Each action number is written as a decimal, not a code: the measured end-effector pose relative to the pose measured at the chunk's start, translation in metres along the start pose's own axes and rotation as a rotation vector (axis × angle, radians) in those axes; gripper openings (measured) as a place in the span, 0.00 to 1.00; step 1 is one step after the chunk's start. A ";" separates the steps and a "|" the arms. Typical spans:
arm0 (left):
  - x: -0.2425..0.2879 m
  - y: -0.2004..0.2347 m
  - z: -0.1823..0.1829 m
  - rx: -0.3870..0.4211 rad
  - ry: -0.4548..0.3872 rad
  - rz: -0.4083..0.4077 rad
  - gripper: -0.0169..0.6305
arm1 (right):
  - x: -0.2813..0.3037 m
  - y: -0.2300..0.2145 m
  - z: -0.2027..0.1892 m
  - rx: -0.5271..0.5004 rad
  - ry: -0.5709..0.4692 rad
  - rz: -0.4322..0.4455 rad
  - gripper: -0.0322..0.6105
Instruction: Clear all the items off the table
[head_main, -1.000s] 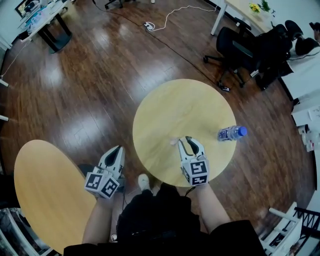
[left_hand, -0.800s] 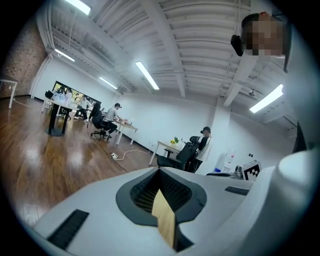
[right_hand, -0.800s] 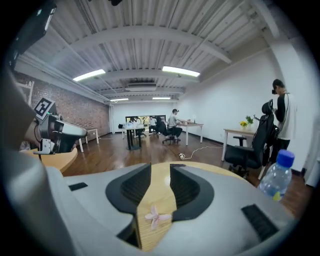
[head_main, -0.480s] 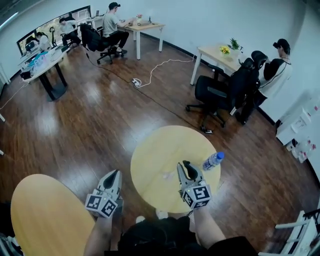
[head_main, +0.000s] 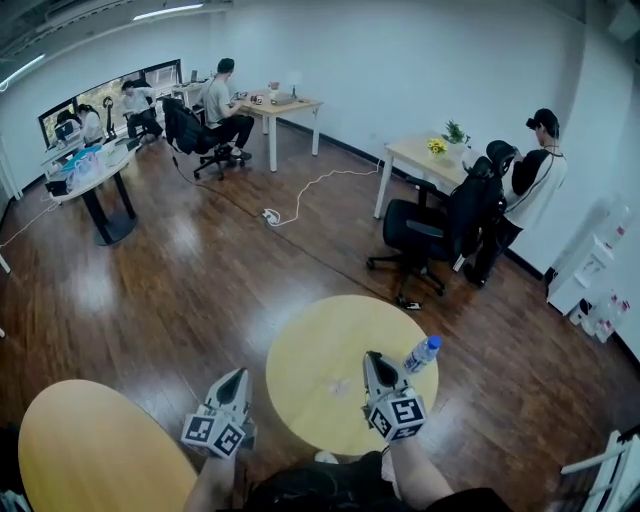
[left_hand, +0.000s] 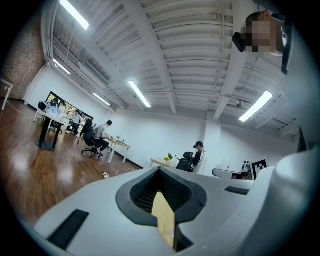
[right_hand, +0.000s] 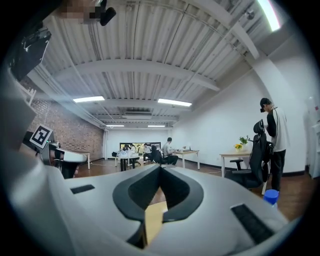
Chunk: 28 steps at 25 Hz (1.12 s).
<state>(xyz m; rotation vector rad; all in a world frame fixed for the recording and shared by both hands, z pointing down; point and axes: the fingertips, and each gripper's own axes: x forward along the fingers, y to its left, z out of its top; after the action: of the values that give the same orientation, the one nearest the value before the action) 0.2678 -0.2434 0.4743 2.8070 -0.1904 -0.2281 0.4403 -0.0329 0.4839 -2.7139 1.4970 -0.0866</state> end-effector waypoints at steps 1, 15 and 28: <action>0.001 0.000 0.001 0.000 -0.005 -0.004 0.03 | 0.000 -0.001 0.001 -0.004 -0.001 -0.003 0.05; -0.003 0.013 -0.004 0.002 0.014 0.005 0.03 | 0.001 0.017 0.007 -0.088 0.015 0.006 0.05; -0.006 0.011 -0.010 0.020 0.027 0.007 0.03 | -0.007 0.008 -0.004 -0.058 0.017 -0.007 0.05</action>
<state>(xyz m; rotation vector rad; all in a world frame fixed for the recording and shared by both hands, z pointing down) 0.2623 -0.2501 0.4881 2.8276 -0.1969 -0.1879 0.4294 -0.0309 0.4870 -2.7705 1.5172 -0.0682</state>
